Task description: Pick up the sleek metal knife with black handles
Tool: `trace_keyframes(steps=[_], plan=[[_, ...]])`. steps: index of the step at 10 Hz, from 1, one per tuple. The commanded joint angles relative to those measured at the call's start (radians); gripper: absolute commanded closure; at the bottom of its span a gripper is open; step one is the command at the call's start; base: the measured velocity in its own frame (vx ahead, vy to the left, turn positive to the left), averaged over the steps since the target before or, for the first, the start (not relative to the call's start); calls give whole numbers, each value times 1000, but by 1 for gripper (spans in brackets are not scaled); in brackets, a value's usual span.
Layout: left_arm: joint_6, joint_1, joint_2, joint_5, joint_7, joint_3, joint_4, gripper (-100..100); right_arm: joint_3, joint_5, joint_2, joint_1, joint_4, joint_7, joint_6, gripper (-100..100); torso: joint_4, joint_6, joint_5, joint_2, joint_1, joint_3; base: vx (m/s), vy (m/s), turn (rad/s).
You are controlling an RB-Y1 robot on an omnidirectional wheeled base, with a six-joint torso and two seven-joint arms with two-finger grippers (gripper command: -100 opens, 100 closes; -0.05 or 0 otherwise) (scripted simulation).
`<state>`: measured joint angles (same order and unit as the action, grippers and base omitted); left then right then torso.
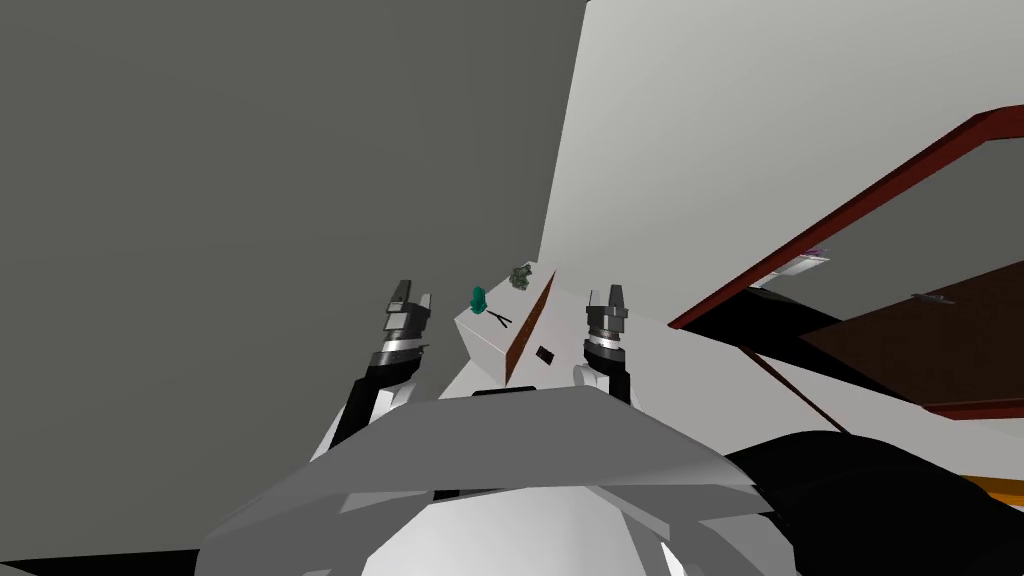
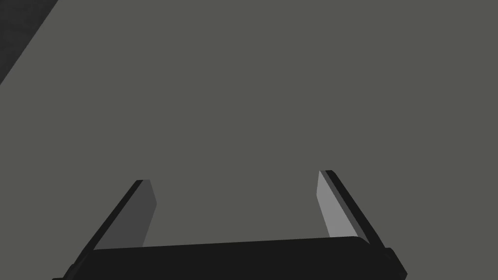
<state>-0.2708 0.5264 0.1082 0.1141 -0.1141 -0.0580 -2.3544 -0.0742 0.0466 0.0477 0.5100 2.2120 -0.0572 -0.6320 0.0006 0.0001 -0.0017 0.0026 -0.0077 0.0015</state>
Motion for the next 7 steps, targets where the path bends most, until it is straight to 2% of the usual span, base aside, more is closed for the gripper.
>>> trace_keyframes(steps=[1, 2, 3, 5, 6, 7], plan=[[50, -3, 48, 15, -5, -5, 8, -100, 0, 0, 0, 0, 0, 0, 0, 0, 0, 0, 0, 0, 0, 0, -56, -178, -13], [78, -2, 77, 26, -10, -9, 12, -100, 0, 0, 0, 0, 0, 0, 0, 0, 0, 0, -1, 1, -4, 0, -42, -194, -10], [88, -2, 77, 26, -10, -9, 12, -100, 0, 0, 0, 0, 0, 0, 0, 0, 0, 0, -1, 0, -5, 0, -26, -135, 3], [153, -1, 132, 52, -24, -14, 24, -100, 0, 0, 0, 0, 0, 0, 0, 0, 0, 0, 0, -1, -2, 0, -39, -170, -27], [174, -1, 132, 52, -24, -14, 24, -100, 0, 0, 0, 0, 0, 0, 0, 0, 0, 0, -1, 0, -5, 0, -33, -147, -2], [206, 0, 159, 67, -33, -15, 32, -100, 0, 0, 0, 0, 0, 0, 0, 0, 0, 0, -1, 0, -2, 0, 6, -121, -29]])
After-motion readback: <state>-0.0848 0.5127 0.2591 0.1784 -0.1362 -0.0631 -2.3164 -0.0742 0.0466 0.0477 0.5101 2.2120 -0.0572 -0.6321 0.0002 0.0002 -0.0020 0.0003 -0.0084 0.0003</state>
